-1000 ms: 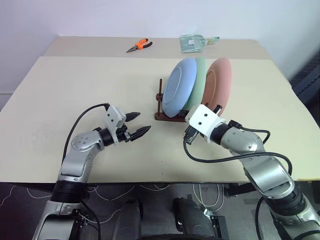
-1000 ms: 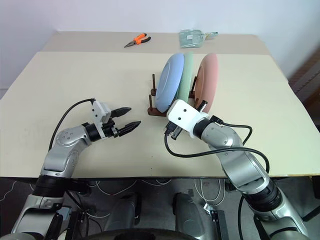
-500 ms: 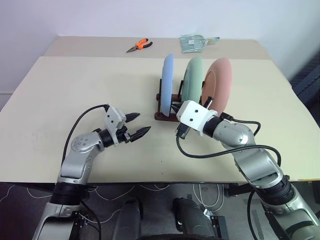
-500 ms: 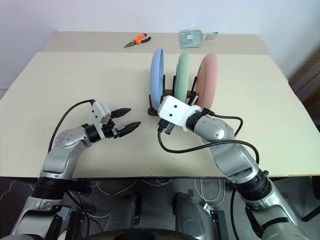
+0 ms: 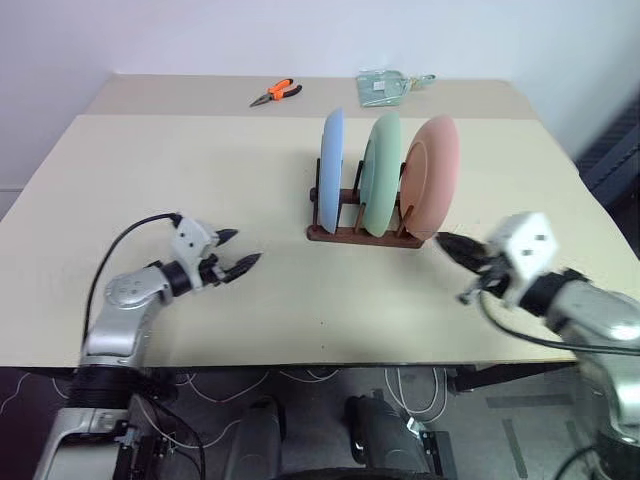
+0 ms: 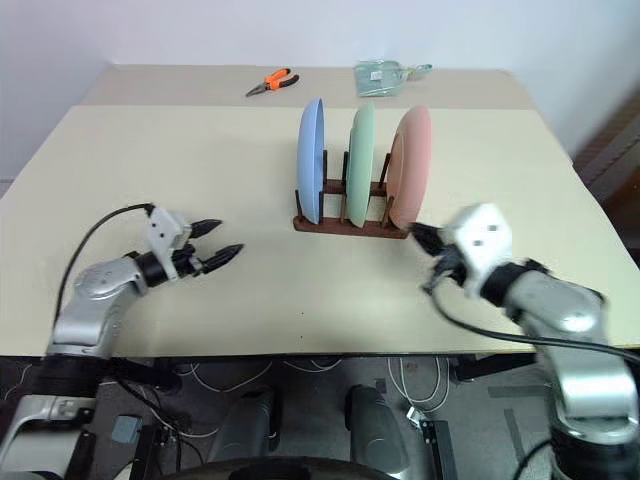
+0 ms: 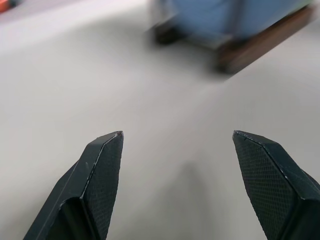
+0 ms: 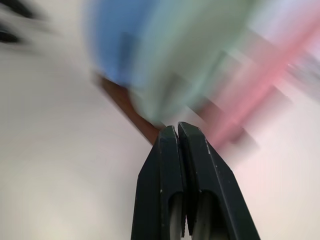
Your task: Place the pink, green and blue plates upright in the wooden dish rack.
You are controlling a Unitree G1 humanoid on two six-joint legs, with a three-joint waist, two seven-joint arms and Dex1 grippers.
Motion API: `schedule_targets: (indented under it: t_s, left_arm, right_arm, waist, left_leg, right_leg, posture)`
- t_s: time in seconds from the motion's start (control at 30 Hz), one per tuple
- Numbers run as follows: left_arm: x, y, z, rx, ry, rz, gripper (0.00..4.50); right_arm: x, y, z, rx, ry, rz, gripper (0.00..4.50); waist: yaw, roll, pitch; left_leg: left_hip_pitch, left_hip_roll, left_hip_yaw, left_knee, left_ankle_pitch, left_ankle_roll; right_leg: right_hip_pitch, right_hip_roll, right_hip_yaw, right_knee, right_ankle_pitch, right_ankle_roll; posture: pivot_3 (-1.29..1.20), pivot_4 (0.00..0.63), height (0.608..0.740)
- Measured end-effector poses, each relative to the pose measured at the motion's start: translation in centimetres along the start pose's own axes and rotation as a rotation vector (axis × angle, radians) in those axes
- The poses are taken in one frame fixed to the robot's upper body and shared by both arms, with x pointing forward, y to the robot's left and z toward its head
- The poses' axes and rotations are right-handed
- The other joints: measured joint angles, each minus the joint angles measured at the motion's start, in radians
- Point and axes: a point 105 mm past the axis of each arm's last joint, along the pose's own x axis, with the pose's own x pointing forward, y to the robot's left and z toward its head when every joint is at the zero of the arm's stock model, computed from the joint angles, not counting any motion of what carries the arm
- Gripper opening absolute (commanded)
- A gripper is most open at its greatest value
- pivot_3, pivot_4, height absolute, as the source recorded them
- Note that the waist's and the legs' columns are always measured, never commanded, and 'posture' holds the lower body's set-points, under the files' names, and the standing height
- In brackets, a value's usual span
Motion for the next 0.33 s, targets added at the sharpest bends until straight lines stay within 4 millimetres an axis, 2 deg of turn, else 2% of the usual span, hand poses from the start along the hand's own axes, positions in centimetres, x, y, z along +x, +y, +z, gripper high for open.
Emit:
schedule_targets:
  t_s: [0.13,0.33]
  left_arm:
    - [-0.4,0.3,-0.2,0.010,0.002,0.012,3.59]
    - [-0.3,-0.3,-0.2,0.009,-0.014,0.016,3.59]
  right_arm:
    - [-0.8,-1.7,-2.7,0.048,0.054,-0.039,0.04]
    - [-0.3,-2.5,-4.4,0.065,0.058,-0.039,0.04]
  waist:
    - [0.003,0.000,0.000]
    - [0.001,0.000,0.000]
  left_leg:
    - [0.000,0.000,0.001,0.000,0.000,0.000]
    - [0.000,0.000,0.001,0.000,0.000,0.000]
  right_leg:
    - [0.000,-0.001,0.000,0.000,0.000,0.000]
    - [0.000,-0.001,0.000,0.000,0.000,0.000]
  posture:
    - [0.00,0.150,0.732]
    - [0.00,0.150,0.732]
